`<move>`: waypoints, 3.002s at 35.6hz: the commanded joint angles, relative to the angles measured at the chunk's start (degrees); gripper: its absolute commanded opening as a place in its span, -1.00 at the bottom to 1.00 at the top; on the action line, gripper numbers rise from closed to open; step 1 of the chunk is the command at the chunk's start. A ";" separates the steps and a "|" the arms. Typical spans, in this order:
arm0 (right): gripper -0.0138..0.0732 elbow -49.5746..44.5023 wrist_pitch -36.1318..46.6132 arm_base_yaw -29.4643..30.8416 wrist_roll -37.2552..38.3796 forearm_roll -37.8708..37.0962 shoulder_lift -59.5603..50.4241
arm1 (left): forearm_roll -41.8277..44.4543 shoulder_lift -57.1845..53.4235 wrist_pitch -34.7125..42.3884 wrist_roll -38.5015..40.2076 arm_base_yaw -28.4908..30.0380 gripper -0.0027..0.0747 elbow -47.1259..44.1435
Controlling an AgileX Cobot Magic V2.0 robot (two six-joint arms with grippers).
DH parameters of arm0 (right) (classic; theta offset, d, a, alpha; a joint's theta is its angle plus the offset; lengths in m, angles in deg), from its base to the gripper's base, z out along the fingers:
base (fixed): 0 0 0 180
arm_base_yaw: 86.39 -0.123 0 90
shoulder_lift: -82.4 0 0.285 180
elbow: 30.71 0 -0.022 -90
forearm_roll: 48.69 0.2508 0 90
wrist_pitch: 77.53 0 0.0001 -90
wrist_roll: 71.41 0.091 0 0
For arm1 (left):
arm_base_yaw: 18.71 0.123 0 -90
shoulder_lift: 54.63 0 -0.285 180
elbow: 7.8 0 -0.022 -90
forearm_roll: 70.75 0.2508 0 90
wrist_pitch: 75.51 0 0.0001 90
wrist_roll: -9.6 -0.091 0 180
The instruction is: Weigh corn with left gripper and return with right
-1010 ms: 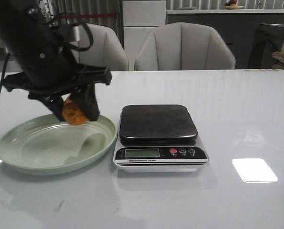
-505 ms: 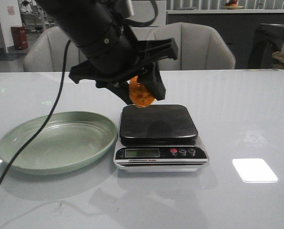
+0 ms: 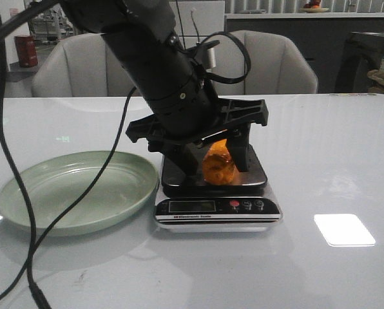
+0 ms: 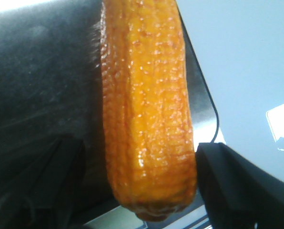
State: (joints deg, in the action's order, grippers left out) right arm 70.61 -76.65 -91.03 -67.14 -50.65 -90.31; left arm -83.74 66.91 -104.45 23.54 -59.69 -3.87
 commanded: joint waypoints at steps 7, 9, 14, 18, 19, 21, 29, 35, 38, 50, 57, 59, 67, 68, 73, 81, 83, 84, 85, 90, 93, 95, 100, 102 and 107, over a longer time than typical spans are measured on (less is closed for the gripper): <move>-0.29 -0.61 4.14 -0.08 -0.21 -0.66 -1.11 | 3.26 -8.41 -1.16 -0.56 0.02 0.32 2.23; -0.29 -0.61 4.14 -0.08 -0.21 -0.66 -1.11 | 5.07 -10.44 -1.27 -0.56 0.02 0.28 1.15; -0.29 -0.61 4.14 -0.08 -0.21 -0.66 -1.11 | 7.77 -15.78 -0.40 -0.56 0.02 0.21 -3.14; -0.29 -0.61 4.14 -0.08 -0.21 -0.66 -1.11 | 8.56 -22.68 1.56 -0.56 1.04 0.17 -9.33; -0.29 -0.61 4.14 -0.08 -0.21 -0.66 -1.11 | 8.56 -24.30 2.17 -0.56 1.44 0.17 -11.34; -0.29 -0.61 4.14 -0.08 -0.21 -0.66 -1.11 | 8.65 -28.57 3.22 -0.56 2.83 0.17 -15.21; -0.29 -0.61 4.14 -0.08 -0.21 -0.66 -1.11 | 9.29 -41.90 3.99 -0.65 7.97 0.17 -26.24; -0.29 -0.61 4.14 -0.08 -0.21 -0.66 -1.11 | 11.34 -54.51 3.99 -0.65 9.94 0.17 -34.83; -0.29 -0.61 4.14 -0.08 -0.21 -0.66 -1.11 | 12.47 -61.73 3.77 -0.65 10.03 0.17 -38.66; -0.29 -0.61 4.14 -0.08 -0.21 -0.66 -1.11 | 19.57 -90.65 1.77 -1.70 10.03 0.03 -50.83; -0.29 -0.61 4.14 -0.08 -0.21 -0.66 -1.11 | 22.44 -103.13 -0.98 -1.70 10.03 -0.67 -55.58; -0.29 -0.61 4.14 -0.08 -0.21 -0.66 -1.11 | 22.44 -105.13 -0.98 -1.70 10.03 -0.61 -56.59; -0.29 -0.61 4.33 -0.08 -0.21 -0.66 -1.11 | 22.44 -107.22 0.86 -1.70 10.03 -0.61 -58.30; -0.29 -0.61 4.39 -0.08 -0.21 -0.66 -1.11 | 22.44 -107.22 0.86 -1.70 10.03 -0.61 -58.30; -0.29 -0.56 4.52 -0.08 -0.21 -0.66 -1.11 | 22.44 -107.22 0.49 -1.70 10.03 -0.61 -58.30; -0.29 0.52 16.47 -0.08 -0.21 -0.66 -0.84 | 22.44 -107.22 0.49 -1.70 10.03 -0.61 -58.30; -0.29 2.40 13.91 -0.08 -0.21 -0.66 0.13 | 22.44 -107.22 0.49 -1.70 10.03 -0.61 -58.30; -0.29 3.82 11.90 -0.08 -0.21 -0.66 1.01 | 22.44 -107.22 0.49 -1.70 10.03 -0.61 -58.30; -0.29 5.39 10.44 -0.08 -0.21 -0.66 2.14 | 22.44 -107.22 0.49 -1.70 10.03 -0.61 -58.30; -0.29 13.25 1.96 -0.08 -0.21 -0.66 9.64 | 22.44 -107.22 0.49 -1.70 10.03 -0.61 -58.30; -0.29 18.21 -3.32 -0.08 -0.21 -0.36 15.03 | 22.44 -107.22 0.49 -1.70 10.03 -0.61 -58.30; -0.29 20.72 -7.79 -0.08 -0.21 0.20 18.26 | 22.44 -107.22 0.49 -1.70 10.03 -0.61 -58.30; -0.29 25.06 -15.97 -0.08 -0.21 0.65 24.64 | 22.44 -107.22 0.49 -1.70 10.03 -0.61 -58.30; -0.29 24.98 -16.89 -0.08 -0.21 0.65 26.21 | 22.44 -107.22 0.49 -1.70 10.03 -0.61 -58.30; -0.29 24.91 -17.67 -0.30 -0.06 0.87 29.12 | 22.44 -107.22 0.49 -1.70 10.03 -0.61 -58.30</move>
State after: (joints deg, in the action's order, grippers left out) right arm 93.37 -97.25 -91.03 -67.14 -50.06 -63.04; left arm -61.77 -40.97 -108.35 21.78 -49.78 -63.74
